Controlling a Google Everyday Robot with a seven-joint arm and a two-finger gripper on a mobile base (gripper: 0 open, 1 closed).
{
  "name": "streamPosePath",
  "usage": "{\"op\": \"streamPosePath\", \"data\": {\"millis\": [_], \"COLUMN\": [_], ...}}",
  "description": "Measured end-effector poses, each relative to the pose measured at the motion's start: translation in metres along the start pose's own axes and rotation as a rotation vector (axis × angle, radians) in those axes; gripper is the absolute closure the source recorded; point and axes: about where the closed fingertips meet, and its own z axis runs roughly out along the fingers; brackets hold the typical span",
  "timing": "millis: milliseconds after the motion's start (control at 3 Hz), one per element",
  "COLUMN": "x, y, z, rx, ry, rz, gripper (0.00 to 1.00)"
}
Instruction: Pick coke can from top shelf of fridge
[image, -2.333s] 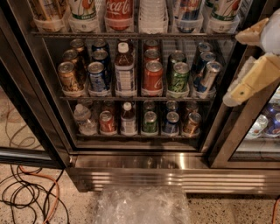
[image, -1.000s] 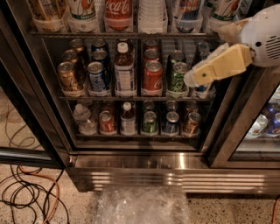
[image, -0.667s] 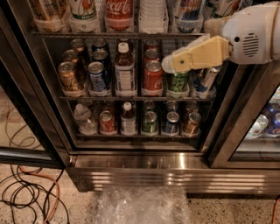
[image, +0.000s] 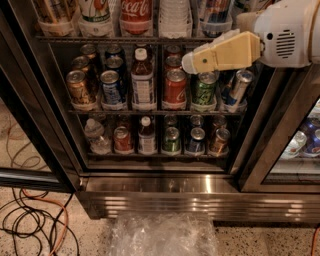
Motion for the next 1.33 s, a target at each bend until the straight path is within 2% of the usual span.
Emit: {"op": "streamPosePath", "data": {"millis": [333, 667, 1000, 1333], "x": [-0.001, -0.002, -0.006, -0.006], "y": [0.017, 0.024, 0.023, 0.023], "z": [0.023, 0.056, 0.058, 0.058], "rx": [-0.006, -0.011, -0.001, -0.001], "ry": [-0.040, -0.086, -0.093, -0.093], "rz": [0.017, 0.012, 0.006, 0.006], "gripper": [0.00, 0.00, 0.16, 0.14]}}
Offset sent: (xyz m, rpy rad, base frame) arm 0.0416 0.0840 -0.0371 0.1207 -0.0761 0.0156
